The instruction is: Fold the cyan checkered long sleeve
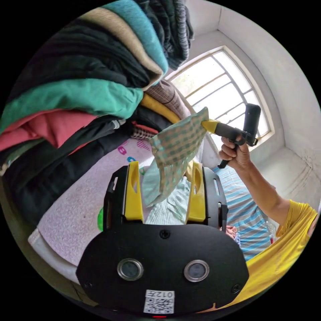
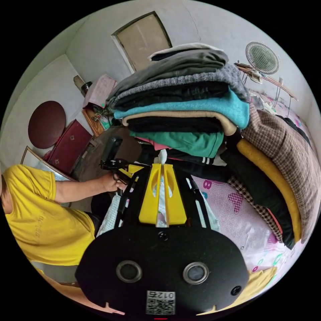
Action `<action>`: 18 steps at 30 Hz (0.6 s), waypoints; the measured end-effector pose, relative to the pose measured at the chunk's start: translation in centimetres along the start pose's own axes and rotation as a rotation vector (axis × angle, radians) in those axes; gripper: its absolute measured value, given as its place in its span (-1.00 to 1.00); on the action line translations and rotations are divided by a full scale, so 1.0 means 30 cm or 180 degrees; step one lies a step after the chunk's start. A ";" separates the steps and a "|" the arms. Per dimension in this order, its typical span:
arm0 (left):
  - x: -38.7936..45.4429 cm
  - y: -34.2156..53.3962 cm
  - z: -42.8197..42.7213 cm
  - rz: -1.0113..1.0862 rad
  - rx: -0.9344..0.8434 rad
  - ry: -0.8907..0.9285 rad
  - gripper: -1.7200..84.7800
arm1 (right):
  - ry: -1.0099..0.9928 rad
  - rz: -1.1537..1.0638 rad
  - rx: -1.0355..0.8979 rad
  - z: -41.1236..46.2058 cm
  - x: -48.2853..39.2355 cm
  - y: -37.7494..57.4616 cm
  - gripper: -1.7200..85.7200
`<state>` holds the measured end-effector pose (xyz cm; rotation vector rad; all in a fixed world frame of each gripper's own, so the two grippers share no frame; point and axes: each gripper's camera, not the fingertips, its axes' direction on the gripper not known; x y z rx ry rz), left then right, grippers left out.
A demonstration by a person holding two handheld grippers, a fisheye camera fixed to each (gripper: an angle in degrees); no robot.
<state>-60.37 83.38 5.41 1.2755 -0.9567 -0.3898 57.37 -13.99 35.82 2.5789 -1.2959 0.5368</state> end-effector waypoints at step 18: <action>0.879 0.266 0.594 0.1374 -0.0525 0.0262 -0.89 | 0.0369 0.0778 0.0918 -0.880 0.153 0.740 -0.94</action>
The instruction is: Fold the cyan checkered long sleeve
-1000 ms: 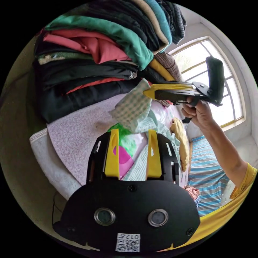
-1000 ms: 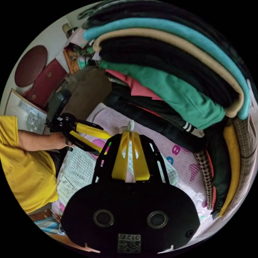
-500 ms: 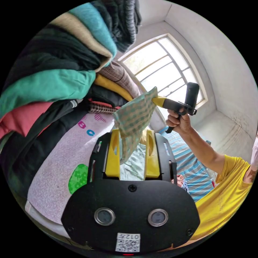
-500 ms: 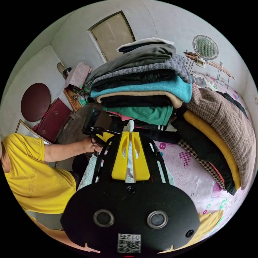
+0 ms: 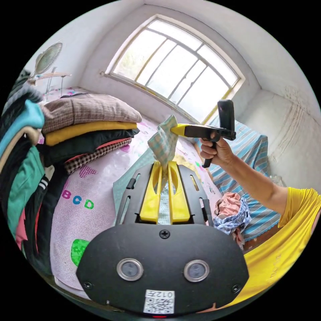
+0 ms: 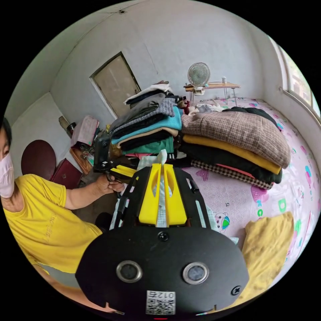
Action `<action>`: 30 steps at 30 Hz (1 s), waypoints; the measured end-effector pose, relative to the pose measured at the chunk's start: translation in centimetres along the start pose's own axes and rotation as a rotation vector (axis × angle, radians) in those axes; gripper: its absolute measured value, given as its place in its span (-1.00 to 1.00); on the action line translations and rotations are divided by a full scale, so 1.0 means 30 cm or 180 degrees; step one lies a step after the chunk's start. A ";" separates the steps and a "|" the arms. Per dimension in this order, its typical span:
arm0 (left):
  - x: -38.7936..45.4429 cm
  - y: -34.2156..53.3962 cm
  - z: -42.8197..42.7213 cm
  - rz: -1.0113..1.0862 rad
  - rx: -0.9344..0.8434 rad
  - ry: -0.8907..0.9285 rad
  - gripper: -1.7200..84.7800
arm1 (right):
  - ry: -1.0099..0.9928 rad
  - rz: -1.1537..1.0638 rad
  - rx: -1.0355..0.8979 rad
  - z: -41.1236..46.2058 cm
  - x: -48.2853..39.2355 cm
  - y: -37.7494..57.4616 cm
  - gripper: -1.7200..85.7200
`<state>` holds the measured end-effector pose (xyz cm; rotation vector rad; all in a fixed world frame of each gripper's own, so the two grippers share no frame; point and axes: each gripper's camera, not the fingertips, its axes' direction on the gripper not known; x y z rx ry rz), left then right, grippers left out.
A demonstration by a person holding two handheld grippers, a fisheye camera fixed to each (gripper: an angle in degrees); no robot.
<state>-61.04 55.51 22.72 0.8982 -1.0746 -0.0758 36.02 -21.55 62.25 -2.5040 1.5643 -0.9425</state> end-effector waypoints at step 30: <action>1.056 0.919 1.877 0.1998 -0.2544 -0.1320 -0.86 | 0.0198 0.3206 0.0902 -0.969 0.476 1.821 -0.80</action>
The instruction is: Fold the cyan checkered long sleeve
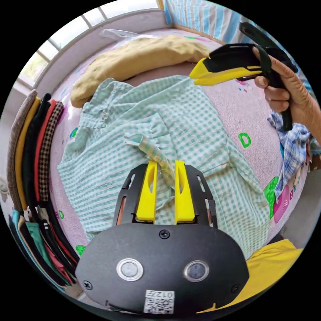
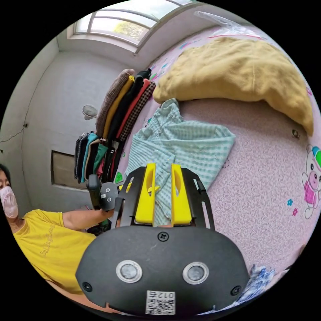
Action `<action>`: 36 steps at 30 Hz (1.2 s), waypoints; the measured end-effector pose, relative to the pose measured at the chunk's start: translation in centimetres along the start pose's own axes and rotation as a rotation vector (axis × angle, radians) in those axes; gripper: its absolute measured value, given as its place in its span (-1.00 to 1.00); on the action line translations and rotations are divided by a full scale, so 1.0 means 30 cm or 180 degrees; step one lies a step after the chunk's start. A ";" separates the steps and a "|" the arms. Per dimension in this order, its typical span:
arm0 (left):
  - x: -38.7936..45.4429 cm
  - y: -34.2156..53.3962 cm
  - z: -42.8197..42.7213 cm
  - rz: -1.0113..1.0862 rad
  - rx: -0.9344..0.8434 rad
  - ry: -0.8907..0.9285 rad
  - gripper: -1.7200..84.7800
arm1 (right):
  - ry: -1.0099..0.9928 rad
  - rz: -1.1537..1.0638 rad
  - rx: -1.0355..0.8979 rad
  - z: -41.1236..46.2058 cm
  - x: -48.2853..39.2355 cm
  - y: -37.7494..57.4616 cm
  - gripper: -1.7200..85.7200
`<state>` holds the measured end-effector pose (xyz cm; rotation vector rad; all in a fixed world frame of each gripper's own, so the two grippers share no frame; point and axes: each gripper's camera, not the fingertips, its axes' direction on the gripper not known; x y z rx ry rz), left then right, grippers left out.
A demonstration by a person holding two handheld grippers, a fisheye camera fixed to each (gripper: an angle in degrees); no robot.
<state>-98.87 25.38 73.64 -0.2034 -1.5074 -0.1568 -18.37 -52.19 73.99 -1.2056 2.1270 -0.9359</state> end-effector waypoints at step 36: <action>-0.653 0.123 -0.110 -0.0010 0.0711 0.1217 -0.95 | -0.0752 0.1457 0.0300 -0.452 0.243 0.289 -0.94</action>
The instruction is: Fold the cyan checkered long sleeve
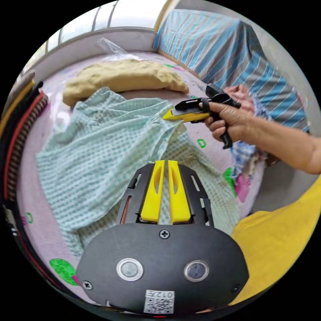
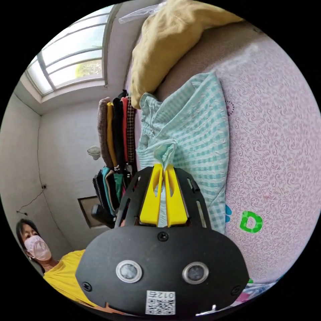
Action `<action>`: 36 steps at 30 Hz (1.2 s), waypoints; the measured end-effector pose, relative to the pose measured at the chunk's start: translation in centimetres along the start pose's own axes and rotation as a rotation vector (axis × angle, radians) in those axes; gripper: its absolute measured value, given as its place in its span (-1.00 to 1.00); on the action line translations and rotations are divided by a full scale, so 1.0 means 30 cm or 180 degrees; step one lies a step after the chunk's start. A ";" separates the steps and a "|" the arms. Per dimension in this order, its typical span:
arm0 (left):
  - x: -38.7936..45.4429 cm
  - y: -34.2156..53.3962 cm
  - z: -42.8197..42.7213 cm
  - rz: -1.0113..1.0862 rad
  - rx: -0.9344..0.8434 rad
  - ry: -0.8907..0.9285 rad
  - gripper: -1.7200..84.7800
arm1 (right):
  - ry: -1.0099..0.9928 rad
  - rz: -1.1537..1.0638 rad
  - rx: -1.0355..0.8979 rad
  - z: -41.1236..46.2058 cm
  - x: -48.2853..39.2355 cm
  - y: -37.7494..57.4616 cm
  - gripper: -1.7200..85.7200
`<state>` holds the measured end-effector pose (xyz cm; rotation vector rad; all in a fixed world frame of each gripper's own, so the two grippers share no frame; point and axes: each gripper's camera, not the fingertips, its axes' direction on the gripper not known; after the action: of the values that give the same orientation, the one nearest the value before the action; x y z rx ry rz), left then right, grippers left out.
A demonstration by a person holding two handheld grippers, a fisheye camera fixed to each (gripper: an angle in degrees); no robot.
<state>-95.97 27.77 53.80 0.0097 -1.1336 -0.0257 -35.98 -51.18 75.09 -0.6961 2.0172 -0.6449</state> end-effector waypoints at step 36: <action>-1.410 0.271 -0.829 -0.1954 -0.0371 -0.0595 -0.95 | 0.1673 -0.0427 -0.0110 -0.058 -0.260 0.541 -0.91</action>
<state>-91.22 36.84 5.15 0.2558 -1.2781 -0.6501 -37.62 -34.05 69.53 -0.7415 2.4788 -0.9497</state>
